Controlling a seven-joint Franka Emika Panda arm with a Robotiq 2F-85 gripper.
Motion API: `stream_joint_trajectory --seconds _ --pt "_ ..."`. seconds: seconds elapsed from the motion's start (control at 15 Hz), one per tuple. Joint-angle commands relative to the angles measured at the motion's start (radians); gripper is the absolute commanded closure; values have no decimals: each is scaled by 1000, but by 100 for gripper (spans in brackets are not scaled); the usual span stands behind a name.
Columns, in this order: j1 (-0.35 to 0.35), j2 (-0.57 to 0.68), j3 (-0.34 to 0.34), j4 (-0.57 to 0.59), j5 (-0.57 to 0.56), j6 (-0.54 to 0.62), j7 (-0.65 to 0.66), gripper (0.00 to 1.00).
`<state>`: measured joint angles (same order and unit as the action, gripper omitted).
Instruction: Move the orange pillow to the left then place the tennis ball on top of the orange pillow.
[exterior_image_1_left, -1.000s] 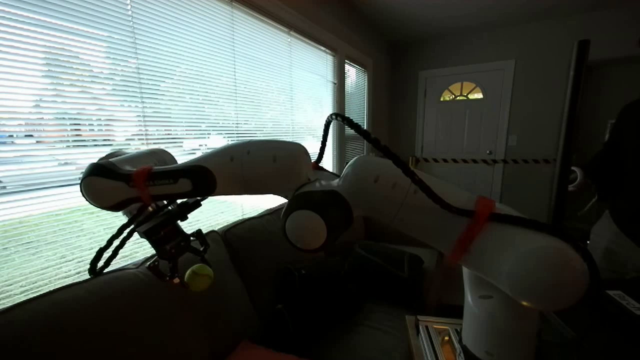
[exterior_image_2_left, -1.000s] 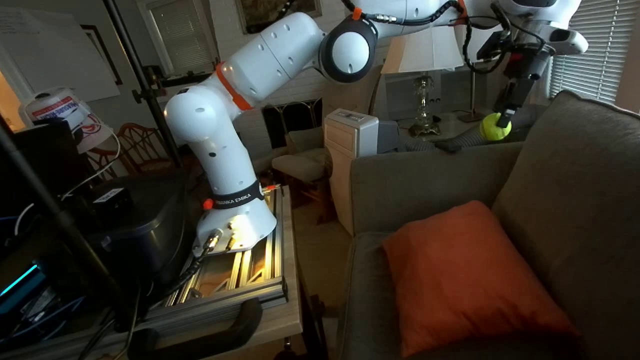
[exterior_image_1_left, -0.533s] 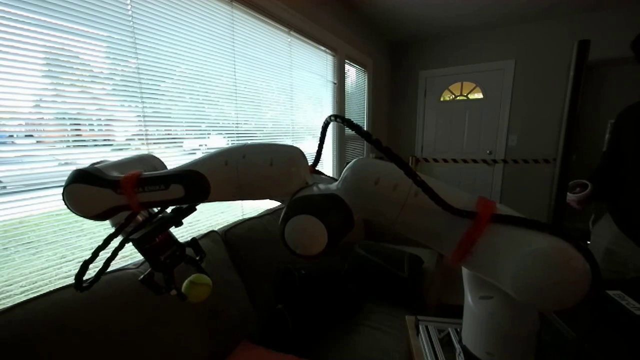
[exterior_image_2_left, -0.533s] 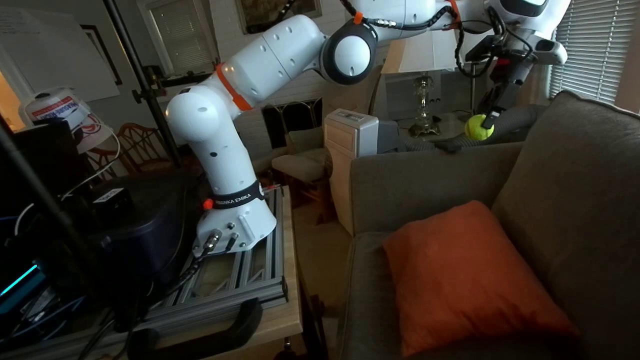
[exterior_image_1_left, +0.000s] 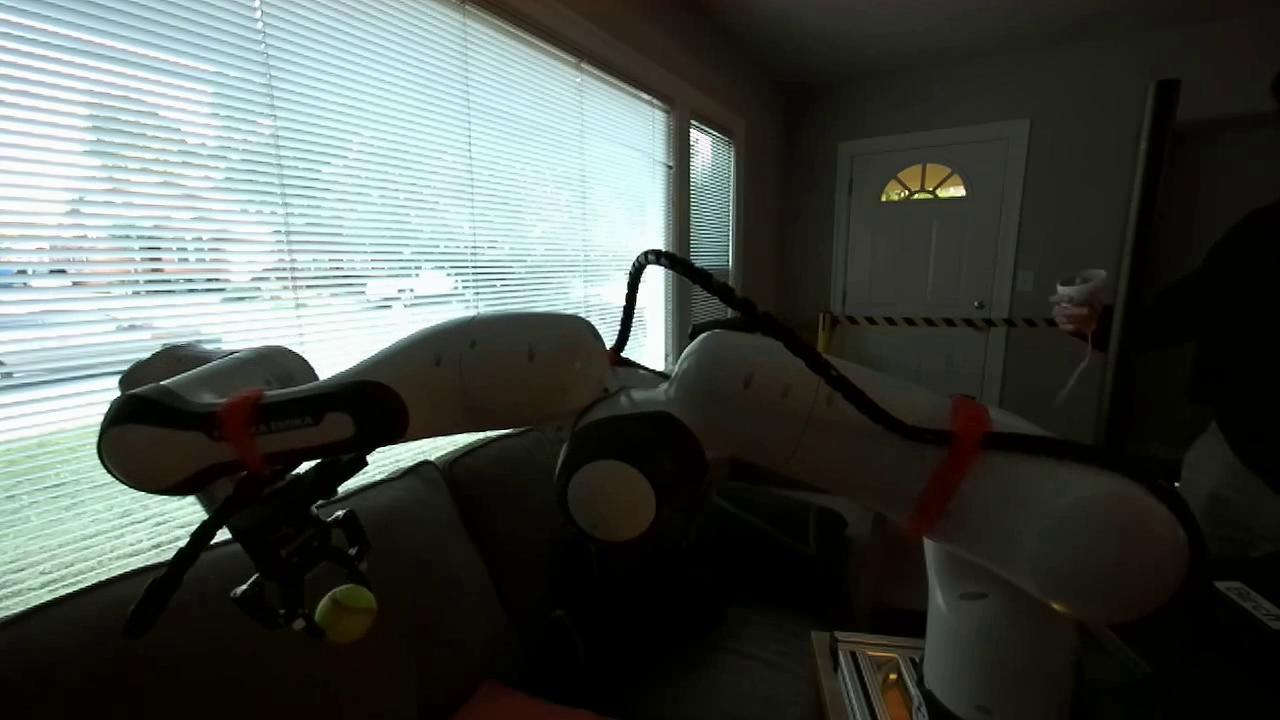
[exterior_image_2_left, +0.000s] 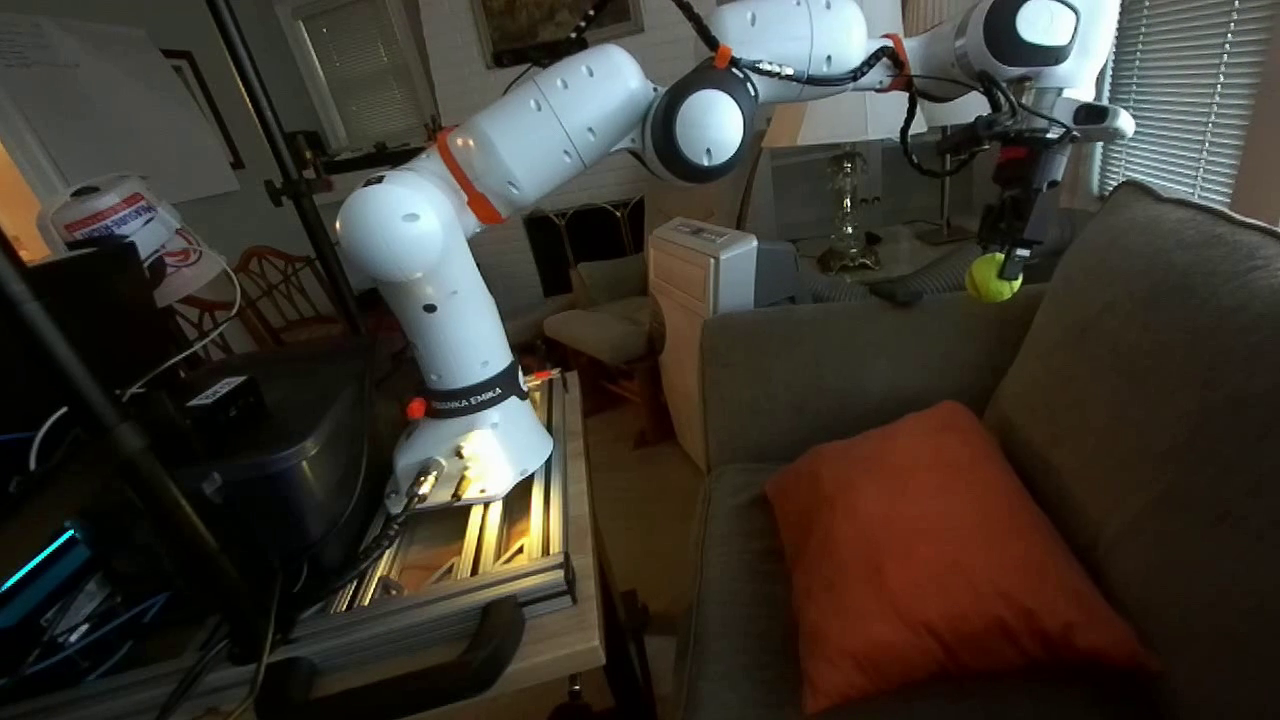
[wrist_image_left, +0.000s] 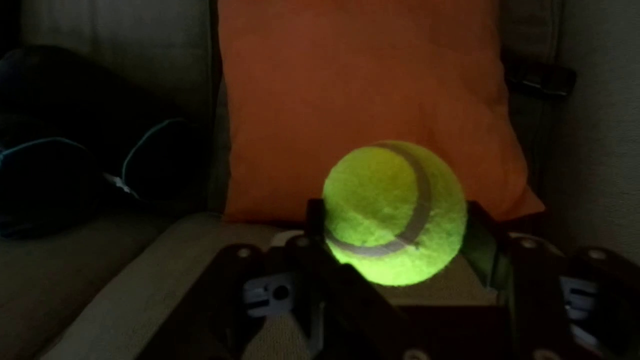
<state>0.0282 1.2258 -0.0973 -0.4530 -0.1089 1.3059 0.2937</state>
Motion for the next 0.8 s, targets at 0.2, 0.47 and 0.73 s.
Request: stream_joint_trajectory --seconds 0.2,0.47,0.73 --pt "1 -7 -5 -8 3 6 -1 33" --pt "3 -11 -2 -13 4 -7 -7 58" --pt "-37 -47 73 -17 89 -57 -114 58"
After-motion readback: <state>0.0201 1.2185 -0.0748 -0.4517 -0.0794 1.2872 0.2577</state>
